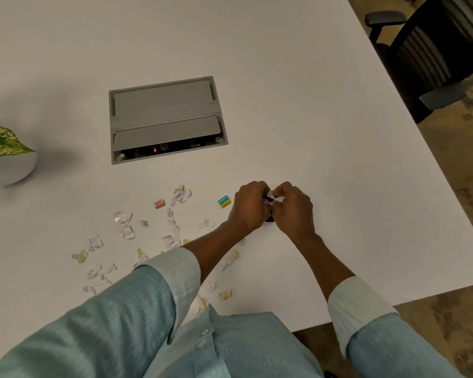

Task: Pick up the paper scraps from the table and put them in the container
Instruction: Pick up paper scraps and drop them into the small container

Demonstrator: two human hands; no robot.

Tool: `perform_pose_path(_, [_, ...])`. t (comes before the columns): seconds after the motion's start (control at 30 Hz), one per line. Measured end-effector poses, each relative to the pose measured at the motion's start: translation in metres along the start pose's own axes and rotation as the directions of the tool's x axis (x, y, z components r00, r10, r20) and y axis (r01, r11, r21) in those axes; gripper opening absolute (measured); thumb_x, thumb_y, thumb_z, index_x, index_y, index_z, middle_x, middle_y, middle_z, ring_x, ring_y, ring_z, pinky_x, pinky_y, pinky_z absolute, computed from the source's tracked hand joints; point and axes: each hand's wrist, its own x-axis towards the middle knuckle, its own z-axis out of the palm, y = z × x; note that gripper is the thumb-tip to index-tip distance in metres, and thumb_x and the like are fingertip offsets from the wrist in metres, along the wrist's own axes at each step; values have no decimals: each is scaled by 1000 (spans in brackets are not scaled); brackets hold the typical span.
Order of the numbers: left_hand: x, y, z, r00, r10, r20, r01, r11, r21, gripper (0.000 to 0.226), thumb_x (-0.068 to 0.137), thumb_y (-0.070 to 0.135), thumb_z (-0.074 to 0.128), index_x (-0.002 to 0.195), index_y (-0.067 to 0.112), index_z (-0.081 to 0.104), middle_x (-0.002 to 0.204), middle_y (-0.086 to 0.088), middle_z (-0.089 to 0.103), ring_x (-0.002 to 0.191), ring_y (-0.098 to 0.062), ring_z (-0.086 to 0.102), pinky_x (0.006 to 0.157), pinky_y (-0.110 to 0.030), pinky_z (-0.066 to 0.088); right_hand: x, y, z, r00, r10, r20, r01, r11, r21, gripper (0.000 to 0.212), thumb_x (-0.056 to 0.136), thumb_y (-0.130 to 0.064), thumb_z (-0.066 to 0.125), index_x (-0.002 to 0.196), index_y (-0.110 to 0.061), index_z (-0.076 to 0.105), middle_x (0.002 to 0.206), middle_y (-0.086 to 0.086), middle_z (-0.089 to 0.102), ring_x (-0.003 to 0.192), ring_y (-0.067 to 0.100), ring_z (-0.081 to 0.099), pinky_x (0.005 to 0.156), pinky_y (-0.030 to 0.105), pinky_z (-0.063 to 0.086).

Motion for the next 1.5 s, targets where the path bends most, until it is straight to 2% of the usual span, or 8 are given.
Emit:
perform_pose_path(0.33, [-43, -57, -22, 998, -61, 32, 54, 980, 189, 38, 85, 16, 75, 121, 18, 64, 120, 1, 66, 108, -22, 62, 84, -44, 56, -22, -6, 3, 998, -56, -16, 56, 998, 21, 15, 86, -8, 67, 91, -22, 63, 91, -5, 67, 78, 15, 64, 72, 32, 55])
perform_pose_path(0.5, [-87, -117, -27, 991, -125, 44, 92, 890, 447, 54, 88, 30, 77, 134, 12, 57, 137, -5, 54, 123, -26, 55, 77, -40, 61, -69, -1, 43, 967, -167, 194, 147, 983, 112, 18, 85, -20, 74, 98, -23, 62, 96, -8, 63, 74, 8, 62, 71, 33, 56])
perform_pose_path(0.67, [-114, -160, -22, 978, -191, 82, 122, 846, 519, 108, 86, 74, 61, 160, 7, 22, 169, -18, 20, 154, -38, 24, 117, -51, 34, -89, 4, 87, 892, -159, 423, 251, 953, -171, 70, 87, -44, 75, 143, -18, 42, 146, 10, 41, 131, 27, 46, 92, 40, 55])
perform_pose_path(0.9, [-117, -152, 0, 932, -212, 294, 51, 880, 472, 138, 73, 88, 59, 161, 13, -15, 169, -6, -25, 156, -25, -21, 124, -44, 2, -77, 9, 119, 844, -190, 501, 422, 812, -404, 116, 78, -45, 84, 162, -12, 10, 168, 23, 4, 154, 38, 19, 109, 41, 46])
perform_pose_path(1.03, [-118, -142, 19, 945, -188, 267, 24, 855, 518, 128, 83, 77, 62, 162, 7, -9, 169, -13, -20, 157, -32, -15, 121, -40, -5, -65, 11, 130, 830, -200, 521, 458, 777, -431, 116, 77, -35, 86, 161, -10, 11, 168, 25, 5, 152, 41, 22, 108, 43, 48])
perform_pose_path(1.17, [-112, -139, 30, 972, -154, 176, 51, 874, 483, 91, 93, 48, 71, 160, 7, 26, 167, -18, 25, 152, -37, 28, 123, -43, 29, -59, 7, 134, 808, -209, 551, 494, 750, -440, 95, 73, -29, 91, 151, -6, 42, 157, 24, 38, 140, 41, 44, 101, 45, 53])
perform_pose_path(1.33, [-110, -148, 25, 994, -57, 98, 12, 914, 405, 36, 96, 18, 70, 129, 8, 61, 127, -12, 60, 111, -26, 58, 90, -32, 58, -61, 3, 130, 836, -198, 512, 456, 771, -445, 58, 59, -8, 96, 110, -9, 68, 121, 17, 63, 114, 32, 63, 65, 30, 60])
perform_pose_path(1.5, [-107, -156, 20, 997, -54, 64, 27, 932, 363, 13, 90, 3, 73, 100, 10, 73, 101, -9, 69, 89, -24, 60, 74, -32, 54, -63, 15, 134, 849, -269, 455, 465, 789, -401, 52, 48, -11, 101, 91, -10, 72, 95, 11, 68, 87, 25, 67, 55, 26, 58])
